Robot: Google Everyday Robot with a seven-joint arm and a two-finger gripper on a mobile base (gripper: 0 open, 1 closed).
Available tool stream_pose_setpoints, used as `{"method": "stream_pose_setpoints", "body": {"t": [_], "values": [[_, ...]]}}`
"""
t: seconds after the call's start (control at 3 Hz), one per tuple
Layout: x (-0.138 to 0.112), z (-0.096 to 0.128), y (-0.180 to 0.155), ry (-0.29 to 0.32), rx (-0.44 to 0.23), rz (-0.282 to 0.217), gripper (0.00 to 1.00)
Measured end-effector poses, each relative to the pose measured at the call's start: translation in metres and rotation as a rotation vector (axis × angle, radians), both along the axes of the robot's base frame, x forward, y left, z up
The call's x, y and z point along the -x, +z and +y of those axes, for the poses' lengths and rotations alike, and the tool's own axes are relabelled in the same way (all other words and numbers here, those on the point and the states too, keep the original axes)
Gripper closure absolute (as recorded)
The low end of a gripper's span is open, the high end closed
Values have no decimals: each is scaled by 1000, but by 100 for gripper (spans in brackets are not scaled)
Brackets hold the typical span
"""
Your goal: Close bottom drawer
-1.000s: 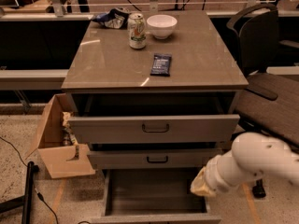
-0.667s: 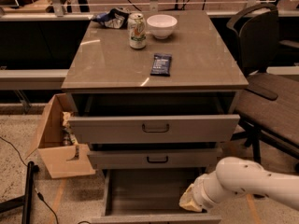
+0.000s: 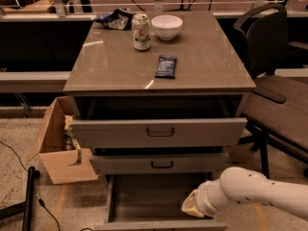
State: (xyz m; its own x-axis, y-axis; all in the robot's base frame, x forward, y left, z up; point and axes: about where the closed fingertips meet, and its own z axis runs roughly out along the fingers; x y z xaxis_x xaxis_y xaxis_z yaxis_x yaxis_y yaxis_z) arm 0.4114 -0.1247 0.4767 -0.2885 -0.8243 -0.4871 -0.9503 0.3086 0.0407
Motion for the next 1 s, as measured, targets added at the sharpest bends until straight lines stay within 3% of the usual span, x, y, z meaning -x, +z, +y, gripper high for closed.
{"method": "stream_pose_setpoints", "body": {"t": [0.33, 0.67, 1.0], "values": [[1, -9, -28, -74, -16, 4, 100], [-9, -26, -73, -187, -83, -55, 100], [-6, -50, -119, -273, -120, -84, 100]]}}
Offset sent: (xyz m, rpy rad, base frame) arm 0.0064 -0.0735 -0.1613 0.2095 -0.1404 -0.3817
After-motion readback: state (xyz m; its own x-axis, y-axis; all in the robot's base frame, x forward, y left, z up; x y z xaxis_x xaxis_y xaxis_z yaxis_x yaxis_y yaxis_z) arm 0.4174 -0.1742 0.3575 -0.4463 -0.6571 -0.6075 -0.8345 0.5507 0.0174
